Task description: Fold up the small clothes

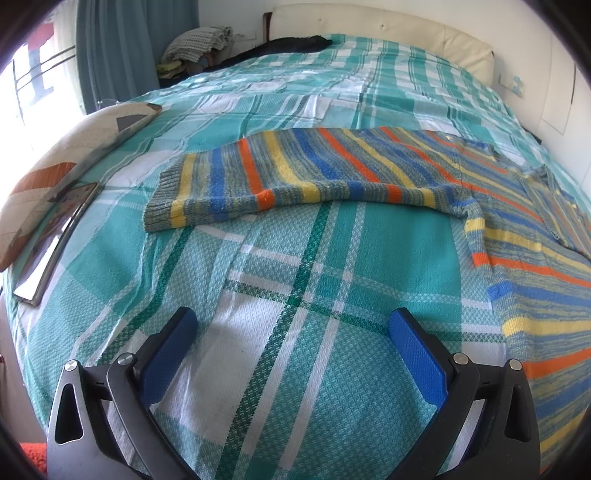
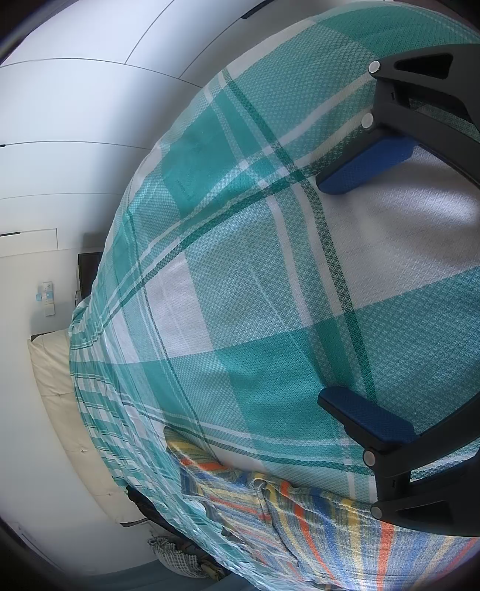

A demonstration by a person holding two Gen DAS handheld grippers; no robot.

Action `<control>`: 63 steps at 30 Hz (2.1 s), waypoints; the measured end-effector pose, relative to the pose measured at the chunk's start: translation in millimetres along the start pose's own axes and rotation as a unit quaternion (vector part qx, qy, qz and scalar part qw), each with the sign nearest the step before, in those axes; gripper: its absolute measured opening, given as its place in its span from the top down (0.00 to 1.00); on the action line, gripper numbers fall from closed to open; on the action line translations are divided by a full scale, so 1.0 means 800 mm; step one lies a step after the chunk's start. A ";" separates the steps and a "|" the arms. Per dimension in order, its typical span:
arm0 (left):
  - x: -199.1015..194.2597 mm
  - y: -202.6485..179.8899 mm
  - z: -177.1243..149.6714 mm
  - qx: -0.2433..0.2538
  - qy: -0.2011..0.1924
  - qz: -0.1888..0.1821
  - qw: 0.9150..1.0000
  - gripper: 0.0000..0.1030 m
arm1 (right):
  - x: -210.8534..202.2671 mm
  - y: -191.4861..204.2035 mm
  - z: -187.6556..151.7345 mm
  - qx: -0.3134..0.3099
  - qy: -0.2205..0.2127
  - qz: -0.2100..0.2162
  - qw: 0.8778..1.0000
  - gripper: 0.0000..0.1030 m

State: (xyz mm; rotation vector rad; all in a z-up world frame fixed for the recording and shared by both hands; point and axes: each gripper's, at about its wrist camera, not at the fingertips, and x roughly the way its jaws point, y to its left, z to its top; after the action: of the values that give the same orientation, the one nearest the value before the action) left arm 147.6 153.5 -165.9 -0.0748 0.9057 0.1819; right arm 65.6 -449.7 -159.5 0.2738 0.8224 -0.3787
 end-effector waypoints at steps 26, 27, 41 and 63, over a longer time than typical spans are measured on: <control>-0.001 -0.001 -0.002 0.001 -0.001 0.001 1.000 0.00 | 0.001 -0.001 0.000 0.000 0.000 0.000 1.000 0.00; 0.000 -0.001 -0.001 0.002 -0.001 0.002 1.000 0.00 | 0.001 -0.001 0.000 0.000 0.000 0.000 1.000 0.00; -0.004 0.003 0.004 0.000 0.015 -0.014 1.000 0.00 | 0.001 0.001 0.001 -0.002 0.001 -0.003 1.000 0.00; 0.010 0.065 0.208 -0.059 0.046 -0.116 0.990 0.97 | 0.005 0.003 0.001 -0.008 0.005 -0.012 1.000 0.00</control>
State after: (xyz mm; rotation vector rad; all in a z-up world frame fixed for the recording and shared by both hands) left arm 271.5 229.3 -69.4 -0.3000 0.9690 0.0148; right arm 69.4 -448.3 -161.6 0.2510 0.8389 -0.3934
